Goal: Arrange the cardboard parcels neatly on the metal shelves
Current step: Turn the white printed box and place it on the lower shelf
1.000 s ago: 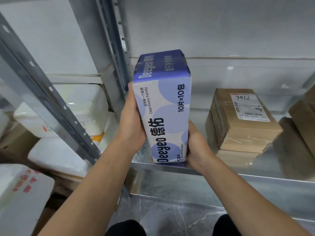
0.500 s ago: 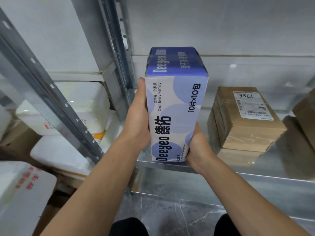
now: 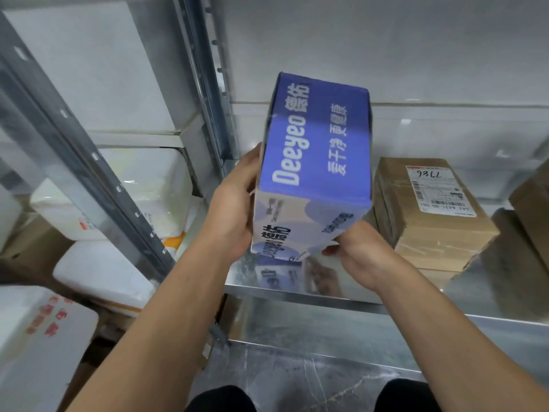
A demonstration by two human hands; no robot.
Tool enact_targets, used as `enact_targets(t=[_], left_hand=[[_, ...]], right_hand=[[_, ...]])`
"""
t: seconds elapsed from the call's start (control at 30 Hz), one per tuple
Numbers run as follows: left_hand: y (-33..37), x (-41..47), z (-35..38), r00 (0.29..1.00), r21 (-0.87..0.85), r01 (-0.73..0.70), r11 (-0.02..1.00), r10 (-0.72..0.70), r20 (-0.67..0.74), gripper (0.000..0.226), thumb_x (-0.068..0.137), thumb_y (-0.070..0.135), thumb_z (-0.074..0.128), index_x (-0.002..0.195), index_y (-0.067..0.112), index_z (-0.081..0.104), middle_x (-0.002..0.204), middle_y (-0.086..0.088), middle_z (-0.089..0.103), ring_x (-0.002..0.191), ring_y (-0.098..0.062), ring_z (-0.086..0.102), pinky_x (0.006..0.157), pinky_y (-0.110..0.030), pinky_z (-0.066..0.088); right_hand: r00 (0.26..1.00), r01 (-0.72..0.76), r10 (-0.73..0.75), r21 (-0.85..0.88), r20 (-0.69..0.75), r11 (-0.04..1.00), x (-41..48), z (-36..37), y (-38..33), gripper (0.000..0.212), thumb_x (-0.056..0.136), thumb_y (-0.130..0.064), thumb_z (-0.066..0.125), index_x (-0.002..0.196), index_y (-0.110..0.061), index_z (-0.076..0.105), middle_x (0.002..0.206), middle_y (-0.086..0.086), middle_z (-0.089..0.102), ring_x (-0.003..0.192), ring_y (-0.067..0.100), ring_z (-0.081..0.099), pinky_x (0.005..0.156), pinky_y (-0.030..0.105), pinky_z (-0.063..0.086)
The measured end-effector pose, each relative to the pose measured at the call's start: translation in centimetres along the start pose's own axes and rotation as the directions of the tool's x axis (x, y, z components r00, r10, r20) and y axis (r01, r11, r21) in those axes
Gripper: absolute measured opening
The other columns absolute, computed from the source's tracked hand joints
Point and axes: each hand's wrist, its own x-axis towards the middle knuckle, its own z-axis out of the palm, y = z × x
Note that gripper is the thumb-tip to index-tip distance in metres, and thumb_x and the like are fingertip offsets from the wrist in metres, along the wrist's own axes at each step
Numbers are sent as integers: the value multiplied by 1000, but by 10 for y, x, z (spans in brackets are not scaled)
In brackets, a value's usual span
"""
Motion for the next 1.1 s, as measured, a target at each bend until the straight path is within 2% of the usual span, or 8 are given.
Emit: enact_targets(t=[0.2, 0.33, 0.43, 0.53, 0.63, 0.8, 0.87, 1.1], left_hand=[[-5, -3, -5, 999, -70, -28, 997, 26, -26, 18, 101, 22, 42, 110, 19, 58, 75, 10, 76, 67, -6, 73, 57, -21, 57], [-2, -3, -15, 999, -111, 25, 993, -28, -24, 28, 92, 36, 56, 117, 21, 59, 94, 3, 72, 99, -23, 69, 84, -42, 61], [-3, -5, -15, 998, -76, 15, 997, -19, -56, 45, 93, 47, 53, 126, 16, 60, 129, -11, 62, 135, -41, 49, 117, -63, 33], [-7, -7, -10, 993, -24, 1, 1000, -3, -116, 37, 105, 43, 47, 116, 10, 59, 110, -5, 72, 112, -25, 67, 110, -49, 48], [-18, -6, -6, 995, 17, 27, 999, -25, -93, 27, 110, 28, 37, 93, 14, 53, 61, 10, 70, 57, -4, 68, 57, -20, 57], [-16, -7, 2, 989, -130, 83, 988, -98, -112, 52, 106, 49, 33, 143, 18, 54, 136, -10, 65, 125, -30, 62, 102, -48, 52], [-22, -9, 5, 988, -126, 78, 989, -93, -122, 53, 108, 47, 29, 135, 14, 60, 126, -11, 71, 118, -30, 66, 98, -46, 54], [-33, -19, 11, 988, -121, 96, 988, -109, -111, 42, 104, 46, 41, 96, 16, 70, 78, -2, 73, 71, -15, 70, 64, -26, 58]], right_hand=[[997, 51, -60, 163, 55, 985, -5, -2, -4, 33, 109, -26, 46, 139, -32, 58, 97, -17, 77, 93, 12, 68, 96, 44, 49], [994, -11, -15, 237, 109, 971, -14, -6, -11, 29, 106, -17, 45, 98, -26, 71, 73, -9, 75, 67, 10, 71, 69, 29, 60], [995, 8, -39, 315, 92, 949, -17, -6, -18, 62, 105, -14, 43, 52, -27, 73, 52, -8, 65, 45, 7, 64, 44, 18, 51], [997, 4, -30, 367, 64, 930, -21, -2, -26, 66, 107, -18, 41, 48, -28, 69, 45, -10, 59, 39, 4, 58, 41, 15, 46], [998, 17, -44, 429, 54, 903, -25, -1, -25, 25, 106, -21, 42, 83, -24, 52, 46, -10, 60, 40, 3, 58, 42, 16, 46], [984, 169, -136, 346, -119, 923, -18, 7, -28, 5, 108, -27, 47, 112, -25, 48, 66, -18, 67, 58, -4, 64, 56, 15, 50], [978, 200, -161, 356, -136, 913, -16, 10, -25, 19, 111, -29, 37, 124, -19, 46, 62, -19, 66, 58, -3, 63, 54, 14, 50], [994, 96, -63, 479, -84, 873, -16, 23, -13, 49, 108, -51, 32, 154, -36, 41, 139, 0, 66, 127, 22, 63, 85, 29, 55]])
